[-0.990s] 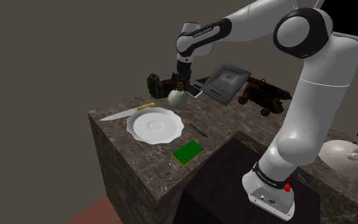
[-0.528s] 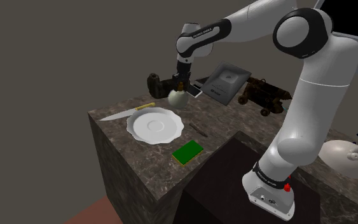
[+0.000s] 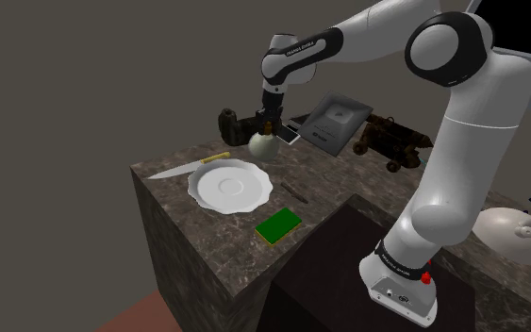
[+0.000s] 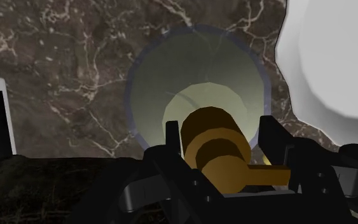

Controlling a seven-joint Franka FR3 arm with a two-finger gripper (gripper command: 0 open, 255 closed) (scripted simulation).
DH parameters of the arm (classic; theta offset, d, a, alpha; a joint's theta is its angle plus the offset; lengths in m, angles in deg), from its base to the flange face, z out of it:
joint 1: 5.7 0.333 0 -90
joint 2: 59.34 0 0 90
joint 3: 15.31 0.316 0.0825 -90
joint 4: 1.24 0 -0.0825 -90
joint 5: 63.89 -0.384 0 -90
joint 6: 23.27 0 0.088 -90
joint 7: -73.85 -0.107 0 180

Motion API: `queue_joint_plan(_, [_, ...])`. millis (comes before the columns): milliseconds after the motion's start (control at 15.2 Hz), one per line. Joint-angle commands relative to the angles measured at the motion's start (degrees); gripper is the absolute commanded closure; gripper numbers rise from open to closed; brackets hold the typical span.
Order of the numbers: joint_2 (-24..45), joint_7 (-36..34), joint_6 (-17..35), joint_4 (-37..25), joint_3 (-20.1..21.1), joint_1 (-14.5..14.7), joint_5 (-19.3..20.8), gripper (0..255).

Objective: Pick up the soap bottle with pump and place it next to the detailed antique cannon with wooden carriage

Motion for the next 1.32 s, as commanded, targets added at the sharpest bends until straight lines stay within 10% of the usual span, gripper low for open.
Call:
queue_joint_plan(0, [0.1, 0.0, 0.0, 0.0, 0.0, 0.0, 0.0, 255])
queue_joint_plan(990, [-3.6, -1.0, -10.6, -6.9, -0.2, 0.1, 1.0, 255])
queue_joint_plan(1056, [-3.4, -0.9, -9.9, -6.5, -0.2, 0.1, 1.0, 0])
queue_joint_plan(1122, [-3.4, -0.9, -9.9, -6.5, -0.2, 0.1, 1.0, 0])
queue_joint_plan(1254, [-6.8, 33.0, -7.7, -4.8, 1.5, -2.9, -2.6, 0])
